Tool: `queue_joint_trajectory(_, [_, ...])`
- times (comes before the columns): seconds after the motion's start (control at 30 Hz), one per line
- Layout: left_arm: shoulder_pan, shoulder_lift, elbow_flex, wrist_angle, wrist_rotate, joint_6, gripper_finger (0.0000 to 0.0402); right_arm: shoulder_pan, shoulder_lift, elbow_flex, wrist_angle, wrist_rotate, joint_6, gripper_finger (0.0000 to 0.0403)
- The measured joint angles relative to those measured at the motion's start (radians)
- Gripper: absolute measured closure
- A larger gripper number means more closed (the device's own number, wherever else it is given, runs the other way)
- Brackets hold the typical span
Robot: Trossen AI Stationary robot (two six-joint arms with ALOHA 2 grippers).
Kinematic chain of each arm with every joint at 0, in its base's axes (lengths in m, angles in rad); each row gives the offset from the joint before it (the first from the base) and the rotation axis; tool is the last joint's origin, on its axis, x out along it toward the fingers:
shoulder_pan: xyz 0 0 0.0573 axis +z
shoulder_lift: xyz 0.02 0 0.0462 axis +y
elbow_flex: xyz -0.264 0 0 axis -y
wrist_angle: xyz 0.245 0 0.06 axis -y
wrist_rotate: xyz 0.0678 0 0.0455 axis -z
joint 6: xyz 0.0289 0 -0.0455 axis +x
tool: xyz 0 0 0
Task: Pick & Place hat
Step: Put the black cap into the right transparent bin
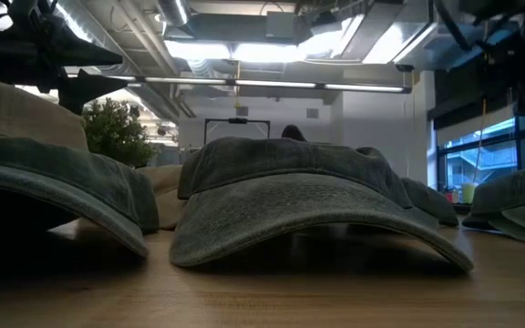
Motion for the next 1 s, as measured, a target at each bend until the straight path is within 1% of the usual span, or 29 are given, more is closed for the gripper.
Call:
queue_joint_trajectory(0.13, [0.000, 0.000, 0.000, 0.000, 0.000, 0.000, 0.0205, -0.008, 0.062, -0.004, 0.001, -0.002, -0.008, 0.0167])
queue_joint_trajectory(0.2, [0.000, 0.000, 0.000, 0.000, 0.000, 0.000, 0.0205, -0.022, 0.088, -0.023, 0.018, -0.016, 0.020, 0.0167])
queue_joint_trajectory(0.3, [0.000, 0.000, 0.000, 0.000, 0.000, 0.000, 0.0205, -0.056, 0.116, -0.075, 0.072, -0.101, 0.127, 0.0167])
queue_joint_trajectory(0.4, [0.000, 0.000, 0.000, 0.000, 0.000, 0.000, 0.0205, -0.081, 0.130, -0.135, 0.122, -0.171, 0.259, 0.0178])
queue_joint_trajectory(0.5, [0.000, 0.000, 0.000, 0.000, 0.000, 0.000, 0.0205, -0.092, 0.131, -0.185, 0.173, -0.172, 0.348, 0.0200])
queue_joint_trajectory(0.63, [0.000, 0.000, 0.000, 0.000, 0.000, 0.000, 0.0205, -0.103, 0.130, -0.230, 0.247, -0.147, 0.389, 0.0239])
queue_joint_trajectory(0.8, [0.000, 0.000, 0.000, 0.000, 0.000, 0.000, 0.0205, -0.119, 0.127, -0.271, 0.305, -0.158, 0.396, 0.0292])
queue_joint_trajectory(1.0, [0.000, 0.000, 0.000, 0.000, -0.001, 0.000, 0.0205, -0.129, 0.125, -0.279, 0.291, -0.152, 0.366, 0.0347])
